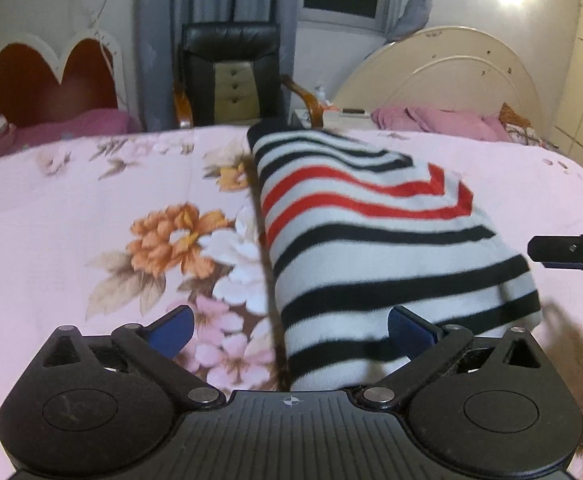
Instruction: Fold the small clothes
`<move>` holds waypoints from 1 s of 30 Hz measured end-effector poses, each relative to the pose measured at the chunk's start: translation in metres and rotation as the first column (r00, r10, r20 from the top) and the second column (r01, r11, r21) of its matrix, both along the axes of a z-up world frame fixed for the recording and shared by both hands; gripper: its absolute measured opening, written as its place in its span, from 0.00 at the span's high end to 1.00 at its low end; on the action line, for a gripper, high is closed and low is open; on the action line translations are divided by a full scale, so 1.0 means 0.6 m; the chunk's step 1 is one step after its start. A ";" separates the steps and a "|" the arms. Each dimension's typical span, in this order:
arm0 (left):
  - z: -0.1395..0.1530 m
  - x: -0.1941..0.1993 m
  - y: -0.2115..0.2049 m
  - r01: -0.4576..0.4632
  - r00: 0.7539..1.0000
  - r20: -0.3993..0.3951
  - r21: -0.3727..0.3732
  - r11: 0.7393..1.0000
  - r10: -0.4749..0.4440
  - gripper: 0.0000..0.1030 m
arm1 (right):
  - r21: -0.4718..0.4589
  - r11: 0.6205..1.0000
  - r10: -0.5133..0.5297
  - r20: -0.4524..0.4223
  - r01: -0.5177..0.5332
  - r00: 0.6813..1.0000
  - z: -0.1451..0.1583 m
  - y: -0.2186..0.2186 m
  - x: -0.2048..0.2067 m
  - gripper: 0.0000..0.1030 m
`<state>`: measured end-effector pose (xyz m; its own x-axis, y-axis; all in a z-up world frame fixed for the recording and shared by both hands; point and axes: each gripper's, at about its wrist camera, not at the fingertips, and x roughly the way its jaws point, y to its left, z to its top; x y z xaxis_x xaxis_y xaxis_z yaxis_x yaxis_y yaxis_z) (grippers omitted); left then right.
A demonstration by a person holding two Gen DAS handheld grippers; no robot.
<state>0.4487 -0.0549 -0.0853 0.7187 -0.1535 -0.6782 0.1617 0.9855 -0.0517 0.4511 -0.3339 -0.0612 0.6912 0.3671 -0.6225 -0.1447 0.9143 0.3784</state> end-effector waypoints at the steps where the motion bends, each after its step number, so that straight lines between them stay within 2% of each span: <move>1: 0.004 0.001 -0.002 0.001 1.000 0.006 0.008 1.000 -0.001 0.00 | 0.020 1.000 -0.009 -0.006 0.009 1.000 -0.001 -0.009 0.004 0.34; 8: 0.010 0.041 -0.007 0.015 1.000 0.015 0.037 0.999 -0.016 0.00 | 0.177 0.984 0.013 -0.065 -0.001 0.998 -0.020 -0.044 0.046 0.34; 11: 0.008 0.069 0.002 0.005 1.000 0.002 -0.001 1.000 -0.005 0.00 | 0.238 0.971 0.022 -0.104 0.004 0.994 -0.032 -0.059 0.073 0.34; 12: 0.005 0.082 0.012 0.001 1.000 -0.022 -0.057 0.998 -0.002 0.00 | 0.250 0.968 0.025 -0.118 0.005 0.993 -0.038 -0.062 0.083 0.34; 14: -0.007 0.108 0.040 -0.030 0.996 -0.090 -0.212 0.977 0.011 0.01 | 0.277 0.961 0.035 -0.147 0.007 0.989 -0.047 -0.069 0.097 0.35; 16: -0.025 0.131 0.056 -0.034 0.989 -0.150 -0.306 0.951 -0.013 0.08 | 0.322 0.946 0.047 -0.184 0.015 0.982 -0.060 -0.076 0.113 0.35; 17: -0.035 0.141 0.060 -0.036 0.983 -0.180 -0.335 0.942 -0.027 0.17 | 0.339 0.940 0.047 -0.199 0.023 0.979 -0.065 -0.079 0.118 0.35; 20: -0.069 0.171 0.072 -0.051 0.954 -0.282 -0.483 0.874 -0.101 0.17 | 0.384 0.923 0.068 -0.250 0.034 0.966 -0.084 -0.085 0.135 0.35; 21: -0.080 0.178 0.072 -0.057 0.944 -0.308 -0.512 0.857 -0.121 0.17 | 0.392 0.919 0.078 -0.268 0.035 0.960 -0.091 -0.084 0.140 0.35; 22: -0.086 0.181 0.071 -0.052 0.941 -0.311 -0.526 0.849 -0.135 0.17 | 0.397 0.917 0.087 -0.282 0.034 0.955 -0.098 -0.085 0.143 0.35; 26: -0.091 0.197 0.060 -0.033 0.941 -0.302 -0.536 0.844 -0.155 0.17 | 0.459 0.888 0.129 -0.306 0.027 0.943 -0.111 -0.093 0.155 0.35; 28: -0.089 0.207 0.046 -0.006 0.940 -0.295 -0.510 0.860 -0.169 0.18 | 0.459 0.888 0.151 -0.309 0.008 0.939 -0.111 -0.090 0.164 0.38; 30: -0.083 0.216 0.032 0.021 0.940 -0.292 -0.469 0.883 -0.178 0.24 | 0.433 0.901 0.171 -0.302 -0.025 0.938 -0.108 -0.077 0.173 0.43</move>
